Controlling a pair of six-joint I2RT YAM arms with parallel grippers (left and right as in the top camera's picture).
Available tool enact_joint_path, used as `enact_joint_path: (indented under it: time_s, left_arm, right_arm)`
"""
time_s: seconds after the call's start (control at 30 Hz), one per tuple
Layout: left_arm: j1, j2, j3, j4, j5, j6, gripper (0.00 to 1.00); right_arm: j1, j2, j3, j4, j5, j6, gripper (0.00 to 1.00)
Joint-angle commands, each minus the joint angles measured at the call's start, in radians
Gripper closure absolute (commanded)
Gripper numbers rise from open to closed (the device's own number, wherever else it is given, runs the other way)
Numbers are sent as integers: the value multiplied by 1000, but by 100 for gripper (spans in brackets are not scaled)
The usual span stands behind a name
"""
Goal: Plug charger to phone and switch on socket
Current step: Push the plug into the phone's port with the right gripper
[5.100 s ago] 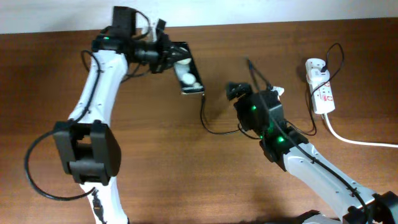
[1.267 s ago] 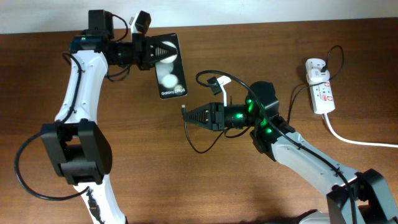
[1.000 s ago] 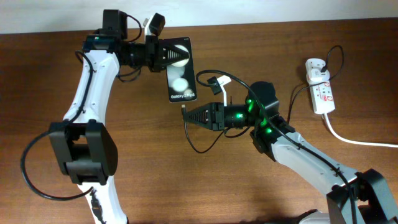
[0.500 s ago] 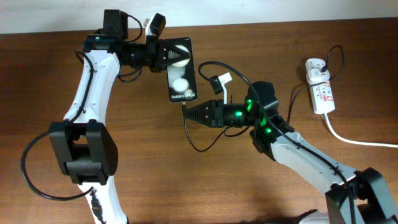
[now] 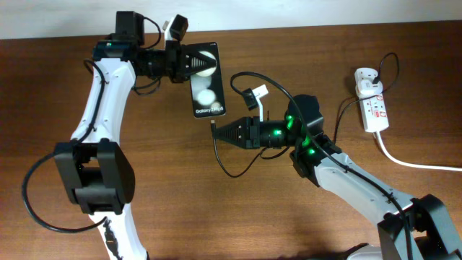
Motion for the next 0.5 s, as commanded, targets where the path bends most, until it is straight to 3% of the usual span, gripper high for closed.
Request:
enact_joint_path:
  time_s: [0.0,0.47]
  left_arm:
    - [8,-2,11,2,43,2,100]
    - [-29,-2,11,1,26,21,100]
  right_arm:
    - [-5,6,-8,6,-2,1,96]
    - [-38,6,-7,7,14,1,96]
